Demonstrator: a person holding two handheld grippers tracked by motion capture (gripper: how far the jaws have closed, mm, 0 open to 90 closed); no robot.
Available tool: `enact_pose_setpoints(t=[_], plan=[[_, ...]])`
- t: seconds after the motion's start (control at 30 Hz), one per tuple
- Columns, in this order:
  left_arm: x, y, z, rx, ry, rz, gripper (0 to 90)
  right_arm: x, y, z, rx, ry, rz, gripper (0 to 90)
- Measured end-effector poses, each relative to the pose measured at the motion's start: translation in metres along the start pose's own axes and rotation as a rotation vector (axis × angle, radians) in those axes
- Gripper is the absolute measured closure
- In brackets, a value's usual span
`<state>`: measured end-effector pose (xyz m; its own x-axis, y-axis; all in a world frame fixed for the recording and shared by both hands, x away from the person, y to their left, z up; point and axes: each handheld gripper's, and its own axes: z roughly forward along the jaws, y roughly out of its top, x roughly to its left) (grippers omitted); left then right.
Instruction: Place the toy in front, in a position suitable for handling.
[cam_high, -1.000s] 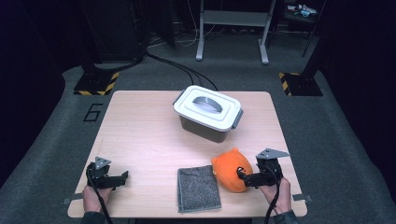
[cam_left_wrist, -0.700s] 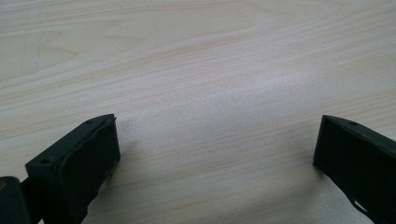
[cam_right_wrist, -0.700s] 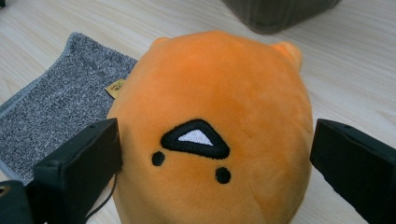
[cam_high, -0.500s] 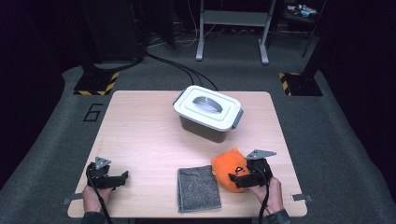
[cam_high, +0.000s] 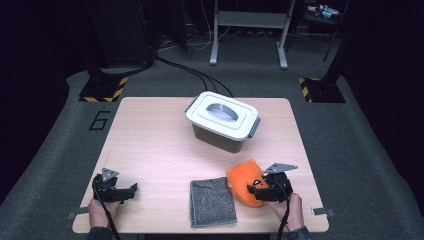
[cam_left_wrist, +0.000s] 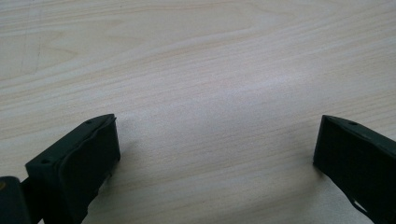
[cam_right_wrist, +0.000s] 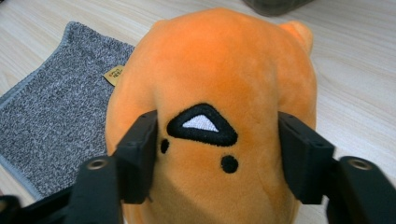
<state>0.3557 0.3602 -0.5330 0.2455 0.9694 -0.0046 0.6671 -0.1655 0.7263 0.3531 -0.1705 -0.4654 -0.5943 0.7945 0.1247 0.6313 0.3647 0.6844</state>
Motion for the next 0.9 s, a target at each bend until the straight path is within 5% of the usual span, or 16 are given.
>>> enact_pose_setpoints(t=[0.33, 0.9], plan=[[0.000, 0.000, 0.000, 0.000, 0.000, 0.000, 0.0, 0.002, -0.001, -0.002, -0.014, 0.002, -0.005, 57.1], [0.000, 0.000, 0.000, 0.000, 0.000, 0.000, 0.1, 0.000, -0.002, -0.016, -0.098, -0.022, -0.006, 61.4]])
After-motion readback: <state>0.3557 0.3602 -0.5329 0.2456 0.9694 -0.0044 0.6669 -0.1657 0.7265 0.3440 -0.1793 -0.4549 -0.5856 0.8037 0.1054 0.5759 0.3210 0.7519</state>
